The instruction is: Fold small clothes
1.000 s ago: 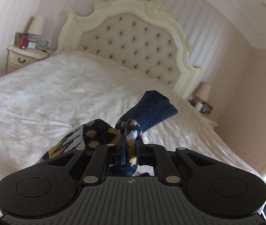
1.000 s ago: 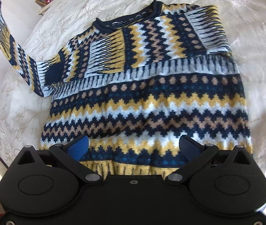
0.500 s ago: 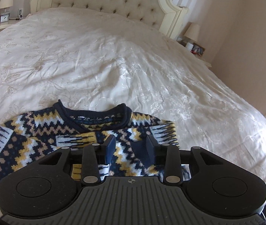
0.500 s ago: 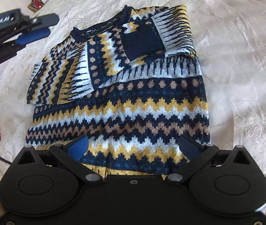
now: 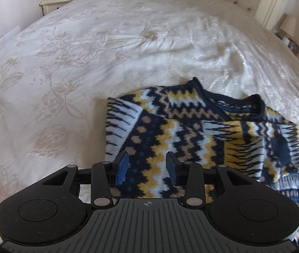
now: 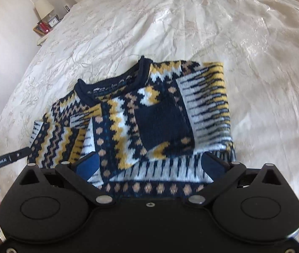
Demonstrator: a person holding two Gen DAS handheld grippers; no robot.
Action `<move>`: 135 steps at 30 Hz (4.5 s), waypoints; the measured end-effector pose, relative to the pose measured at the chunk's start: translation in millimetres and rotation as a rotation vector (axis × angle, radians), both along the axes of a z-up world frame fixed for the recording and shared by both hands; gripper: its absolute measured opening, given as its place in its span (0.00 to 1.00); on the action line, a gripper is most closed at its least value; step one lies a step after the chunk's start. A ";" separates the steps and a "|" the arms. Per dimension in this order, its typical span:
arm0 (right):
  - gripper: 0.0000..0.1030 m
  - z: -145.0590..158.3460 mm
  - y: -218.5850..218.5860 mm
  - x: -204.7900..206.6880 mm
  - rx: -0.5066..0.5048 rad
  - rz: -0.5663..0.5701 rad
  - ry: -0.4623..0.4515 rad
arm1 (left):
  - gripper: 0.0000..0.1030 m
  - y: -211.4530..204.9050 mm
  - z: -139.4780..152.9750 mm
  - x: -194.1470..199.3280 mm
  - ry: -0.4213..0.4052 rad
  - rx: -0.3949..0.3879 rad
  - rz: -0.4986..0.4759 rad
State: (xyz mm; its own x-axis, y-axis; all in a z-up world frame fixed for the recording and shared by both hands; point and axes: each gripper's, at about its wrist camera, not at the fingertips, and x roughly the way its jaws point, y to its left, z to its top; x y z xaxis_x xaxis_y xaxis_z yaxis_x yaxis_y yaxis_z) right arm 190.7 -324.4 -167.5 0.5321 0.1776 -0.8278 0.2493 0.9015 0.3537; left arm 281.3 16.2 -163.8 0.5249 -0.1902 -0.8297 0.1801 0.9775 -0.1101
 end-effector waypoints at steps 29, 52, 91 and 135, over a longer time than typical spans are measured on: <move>0.11 26.3 -31.1 28.3 0.021 0.066 -0.089 | 0.39 26.6 -0.1 9.7 -0.003 -0.087 0.072; 0.69 -31.2 -51.5 13.0 0.030 -0.062 0.093 | 0.41 24.1 -33.3 36.8 0.109 -0.008 0.107; 0.84 -14.0 -31.2 -44.8 -0.133 -0.053 0.122 | 0.65 70.3 -5.1 -53.5 0.145 -0.093 0.188; 1.00 -69.2 1.3 -208.8 0.070 0.204 0.144 | 0.93 17.4 -67.9 -223.6 0.320 -0.041 -0.016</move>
State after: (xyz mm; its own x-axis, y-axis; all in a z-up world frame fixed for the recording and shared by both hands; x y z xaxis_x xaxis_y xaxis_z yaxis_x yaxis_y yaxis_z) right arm -18.1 -323.1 -236.7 0.3566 0.3287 -0.8745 0.1170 0.9130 0.3909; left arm 57.8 33.6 -231.7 0.2348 -0.2327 -0.9438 0.1456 0.9684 -0.2026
